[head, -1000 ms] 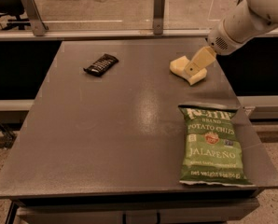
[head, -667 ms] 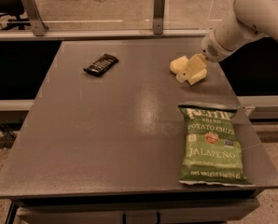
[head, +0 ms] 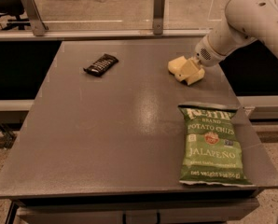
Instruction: Move sponge near rxbar chocolate
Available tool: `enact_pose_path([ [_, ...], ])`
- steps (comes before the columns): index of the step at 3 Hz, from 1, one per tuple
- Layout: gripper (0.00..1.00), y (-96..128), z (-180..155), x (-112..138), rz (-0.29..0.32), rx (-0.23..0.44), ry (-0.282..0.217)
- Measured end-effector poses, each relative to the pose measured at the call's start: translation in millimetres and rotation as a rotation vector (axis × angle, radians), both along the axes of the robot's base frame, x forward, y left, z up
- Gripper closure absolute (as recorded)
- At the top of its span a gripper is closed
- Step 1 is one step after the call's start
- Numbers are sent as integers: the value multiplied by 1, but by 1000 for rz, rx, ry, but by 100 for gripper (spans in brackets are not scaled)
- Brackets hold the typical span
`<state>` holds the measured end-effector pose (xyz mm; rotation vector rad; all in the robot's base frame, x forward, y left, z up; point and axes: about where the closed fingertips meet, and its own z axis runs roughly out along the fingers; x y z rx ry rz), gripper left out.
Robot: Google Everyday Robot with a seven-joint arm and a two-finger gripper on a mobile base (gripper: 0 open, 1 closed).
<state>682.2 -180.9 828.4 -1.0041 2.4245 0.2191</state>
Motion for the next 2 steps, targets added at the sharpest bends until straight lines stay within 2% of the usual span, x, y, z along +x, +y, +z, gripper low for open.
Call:
enact_pose_path([
  [1, 88, 0, 6, 0, 0, 0, 0],
  [2, 100, 11, 27, 10, 50, 14, -13],
])
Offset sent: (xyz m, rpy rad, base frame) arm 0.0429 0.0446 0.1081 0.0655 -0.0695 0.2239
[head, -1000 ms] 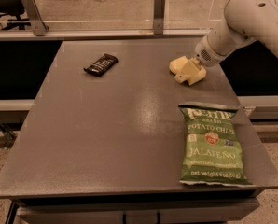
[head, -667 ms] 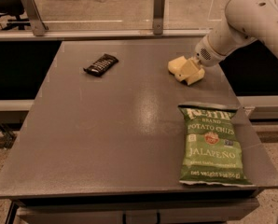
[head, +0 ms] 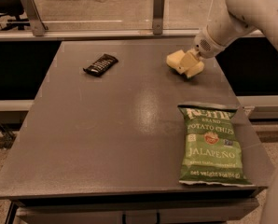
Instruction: Move sponge near rxbar chocolate
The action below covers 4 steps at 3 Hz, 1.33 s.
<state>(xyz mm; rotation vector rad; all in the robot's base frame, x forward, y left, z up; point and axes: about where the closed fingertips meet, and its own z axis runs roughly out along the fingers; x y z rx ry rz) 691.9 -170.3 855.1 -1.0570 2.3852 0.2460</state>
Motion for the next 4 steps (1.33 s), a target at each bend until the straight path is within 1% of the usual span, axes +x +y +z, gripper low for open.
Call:
enact_pose_path([
  [1, 100, 36, 33, 21, 132, 17, -33],
  [2, 100, 79, 51, 42, 240, 43, -68],
  [3, 82, 122, 58, 50, 336, 103, -101],
  [4, 59, 155, 62, 40, 408, 157, -120],
])
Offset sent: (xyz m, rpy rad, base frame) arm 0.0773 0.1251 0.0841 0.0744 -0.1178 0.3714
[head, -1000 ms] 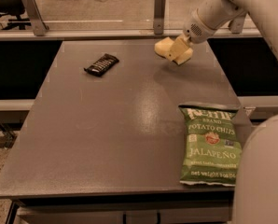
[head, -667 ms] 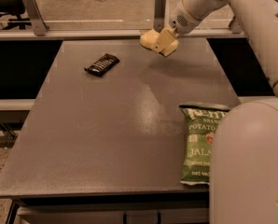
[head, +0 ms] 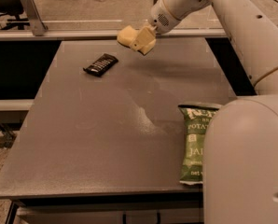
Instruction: Move sponge near rxbar chocolate
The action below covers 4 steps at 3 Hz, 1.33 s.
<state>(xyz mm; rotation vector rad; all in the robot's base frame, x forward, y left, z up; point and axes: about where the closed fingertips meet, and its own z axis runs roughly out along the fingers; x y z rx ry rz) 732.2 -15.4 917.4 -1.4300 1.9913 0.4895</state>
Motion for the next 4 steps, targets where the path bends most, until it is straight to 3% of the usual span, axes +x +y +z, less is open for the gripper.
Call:
enact_pose_path([
  [2, 12, 57, -12, -38, 119, -24, 4],
  [3, 0, 59, -15, -39, 125, -26, 10],
  [4, 0, 58, -14, -39, 127, -23, 8],
])
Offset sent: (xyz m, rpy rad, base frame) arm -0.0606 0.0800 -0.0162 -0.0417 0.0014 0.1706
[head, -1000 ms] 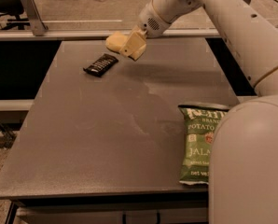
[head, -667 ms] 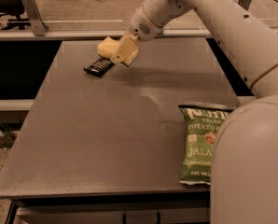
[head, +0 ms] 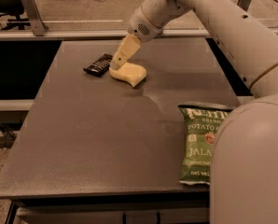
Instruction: Move sponge near rxbar chocolate
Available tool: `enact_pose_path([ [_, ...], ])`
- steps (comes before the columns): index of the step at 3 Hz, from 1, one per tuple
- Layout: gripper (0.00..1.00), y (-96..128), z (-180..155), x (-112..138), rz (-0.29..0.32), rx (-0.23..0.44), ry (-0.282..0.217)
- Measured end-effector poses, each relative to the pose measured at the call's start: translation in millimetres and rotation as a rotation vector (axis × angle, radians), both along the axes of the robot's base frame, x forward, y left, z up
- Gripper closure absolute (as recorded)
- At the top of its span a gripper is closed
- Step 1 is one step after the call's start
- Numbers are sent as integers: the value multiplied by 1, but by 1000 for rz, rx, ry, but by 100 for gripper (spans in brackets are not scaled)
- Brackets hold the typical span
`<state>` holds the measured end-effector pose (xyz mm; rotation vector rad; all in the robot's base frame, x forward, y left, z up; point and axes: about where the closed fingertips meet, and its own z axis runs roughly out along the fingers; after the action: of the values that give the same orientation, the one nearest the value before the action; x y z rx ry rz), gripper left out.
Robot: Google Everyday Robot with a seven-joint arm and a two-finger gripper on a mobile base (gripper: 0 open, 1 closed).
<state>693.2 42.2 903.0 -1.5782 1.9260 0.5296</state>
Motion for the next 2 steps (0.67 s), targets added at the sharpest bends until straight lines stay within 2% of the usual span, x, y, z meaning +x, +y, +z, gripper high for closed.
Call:
enact_pose_path([
  [1, 0, -10, 5, 1, 12, 13, -12],
  [2, 0, -53, 23, 1, 36, -112, -85],
])
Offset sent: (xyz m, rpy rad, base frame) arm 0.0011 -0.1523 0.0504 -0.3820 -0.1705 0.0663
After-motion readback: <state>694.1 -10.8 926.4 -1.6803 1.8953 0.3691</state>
